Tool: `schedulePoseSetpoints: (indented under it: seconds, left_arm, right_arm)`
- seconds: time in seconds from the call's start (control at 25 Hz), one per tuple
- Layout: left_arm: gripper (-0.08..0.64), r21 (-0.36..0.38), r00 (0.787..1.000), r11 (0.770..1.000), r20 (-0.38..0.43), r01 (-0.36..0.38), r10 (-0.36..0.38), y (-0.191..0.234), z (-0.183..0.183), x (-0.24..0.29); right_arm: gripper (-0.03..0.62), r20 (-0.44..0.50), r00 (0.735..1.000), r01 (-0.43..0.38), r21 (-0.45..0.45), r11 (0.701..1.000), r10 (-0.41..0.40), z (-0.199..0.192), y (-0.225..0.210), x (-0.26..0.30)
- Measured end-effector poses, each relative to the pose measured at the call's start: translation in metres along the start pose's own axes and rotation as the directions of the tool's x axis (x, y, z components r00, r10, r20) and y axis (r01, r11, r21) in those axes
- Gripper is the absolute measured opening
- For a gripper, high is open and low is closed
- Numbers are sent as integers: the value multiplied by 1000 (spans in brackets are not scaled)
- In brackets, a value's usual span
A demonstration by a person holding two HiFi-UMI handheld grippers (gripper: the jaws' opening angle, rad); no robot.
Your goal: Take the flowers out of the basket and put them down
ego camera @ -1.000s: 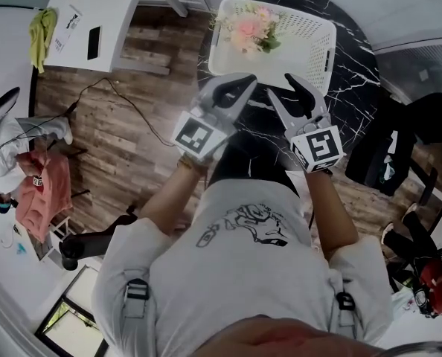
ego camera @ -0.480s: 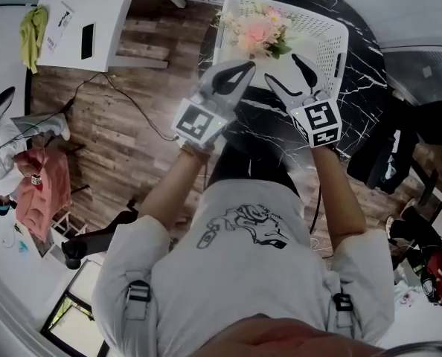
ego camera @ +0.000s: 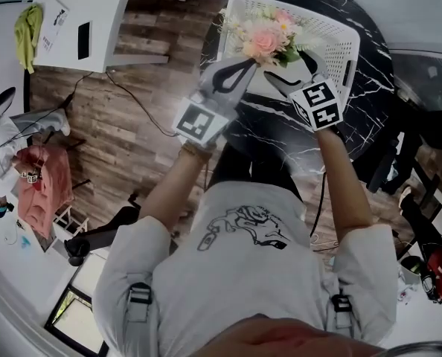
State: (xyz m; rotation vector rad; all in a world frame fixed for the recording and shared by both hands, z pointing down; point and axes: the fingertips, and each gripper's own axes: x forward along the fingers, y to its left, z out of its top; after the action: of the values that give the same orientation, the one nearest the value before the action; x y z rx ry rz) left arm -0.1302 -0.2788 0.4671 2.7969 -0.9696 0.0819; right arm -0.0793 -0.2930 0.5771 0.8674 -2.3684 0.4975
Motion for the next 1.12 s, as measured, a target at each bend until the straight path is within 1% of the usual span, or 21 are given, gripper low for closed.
schedulePoseSetpoints:
  seconds: [0.08, 0.24, 0.32, 0.48, 0.8, 0.92, 1.04, 1.12]
  left_arm:
    - [5, -5, 1000, 1000, 2, -3, 3, 4, -2, 2]
    - [5, -7, 1000, 1000, 12, -6, 6, 10, -4, 3]
    - [5, -9, 1000, 1000, 14, -9, 9, 12, -4, 4]
    - [5, -10, 1000, 1000, 16, -14, 14, 15, -7, 5]
    - [5, -23, 1000, 999, 15, -24, 24, 20, -11, 5]
    - [5, -18, 1000, 1000, 13, -21, 22, 21, -13, 5]
    - [5, -15, 1000, 1000, 9, -21, 21, 20, -17, 4]
    - [5, -19, 1000, 1000, 5, -20, 20, 20, -18, 4]
  right_arm:
    - [436, -29, 1000, -11, -1, 1000, 11, 2, -5, 7]
    - [457, -98, 995, -40, -41, 998, 35, -1, -9, 24]
    - [459, -105, 993, -54, -56, 997, 48, -4, -9, 31]
    - [465, -69, 996, -67, -105, 992, 60, -2, -15, 41]
    - [479, -3, 985, -169, -193, 966, 172, -8, -3, 64]
    - [477, 34, 982, -173, -222, 960, 184, -10, -2, 69]
    - [465, 74, 981, -154, -253, 955, 178, -10, -3, 72]
    - [457, 99, 979, -147, -250, 957, 176, -8, -5, 74]
